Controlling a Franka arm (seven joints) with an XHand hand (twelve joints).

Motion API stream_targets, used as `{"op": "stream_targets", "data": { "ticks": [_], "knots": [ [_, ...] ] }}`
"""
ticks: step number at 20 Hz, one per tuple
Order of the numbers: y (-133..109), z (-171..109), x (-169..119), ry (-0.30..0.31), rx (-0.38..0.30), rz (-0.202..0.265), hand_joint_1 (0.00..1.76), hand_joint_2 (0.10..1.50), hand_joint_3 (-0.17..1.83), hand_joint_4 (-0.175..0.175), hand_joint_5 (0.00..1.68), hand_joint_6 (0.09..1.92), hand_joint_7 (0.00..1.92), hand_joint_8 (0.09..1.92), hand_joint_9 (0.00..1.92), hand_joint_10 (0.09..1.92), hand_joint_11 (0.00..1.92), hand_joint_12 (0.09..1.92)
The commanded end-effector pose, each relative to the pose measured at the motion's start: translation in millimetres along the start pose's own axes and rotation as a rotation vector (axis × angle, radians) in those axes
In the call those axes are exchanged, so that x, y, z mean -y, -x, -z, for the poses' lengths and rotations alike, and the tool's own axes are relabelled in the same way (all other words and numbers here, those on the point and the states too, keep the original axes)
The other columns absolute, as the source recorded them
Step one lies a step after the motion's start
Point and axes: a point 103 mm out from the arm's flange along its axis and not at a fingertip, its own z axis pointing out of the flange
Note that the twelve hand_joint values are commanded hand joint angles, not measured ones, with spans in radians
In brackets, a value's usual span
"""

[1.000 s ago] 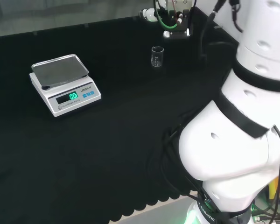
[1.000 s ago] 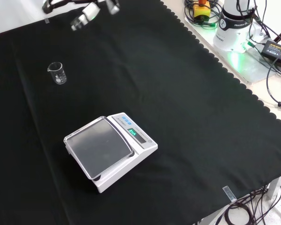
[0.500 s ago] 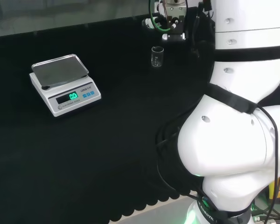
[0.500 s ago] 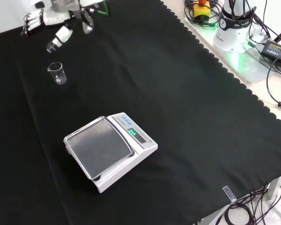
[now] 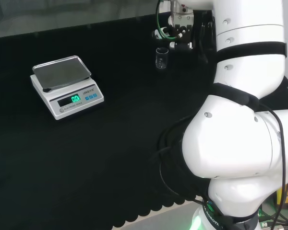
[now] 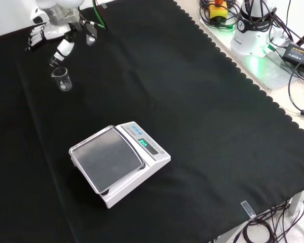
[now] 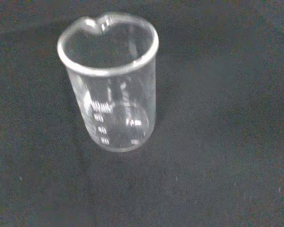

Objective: Pick up the beaker.

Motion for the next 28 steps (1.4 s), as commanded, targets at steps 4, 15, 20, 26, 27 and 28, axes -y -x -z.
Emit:
{"op": "stream_targets", "data": {
  "ticks": [4, 15, 20, 26, 27, 28],
  "knots": [
    [-12, -44, -3, -0.097, -0.005, -0.006, 0.28, 1.02, 0.11, -0.1, 0.35, 0.09, 0.05, 0.82, 0.03, 0.85, 0.03, 1.55],
    [-13, -61, -6, -0.138, 0.008, -0.017, 0.27, 1.0, 0.1, -0.1, 0.34, 0.09, 0.07, 0.83, 0.02, 0.85, 0.03, 1.55],
    [-11, -60, -5, -0.112, 0.016, -0.034, 0.3, 1.0, 0.1, -0.101, 0.34, 0.09, 0.14, 0.85, 0.07, 0.87, 0.08, 1.54],
    [-7, -60, -1, 0.001, 0.014, -0.031, 0.51, 1.01, 0.13, -0.135, 0.57, 0.12, 0.82, 0.83, 1.05, 0.73, 0.83, 1.28],
    [-6, -60, -1, 0.019, 0.018, -0.029, 0.56, 1.0, 0.14, -0.147, 0.66, 0.23, 0.97, 0.79, 1.22, 0.67, 0.97, 1.22],
    [-7, -60, 0, 0.038, 0.023, -0.029, 0.6, 1.0, 0.15, -0.157, 0.71, 0.35, 1.08, 0.76, 1.34, 0.62, 1.06, 1.16]
  ]
}}
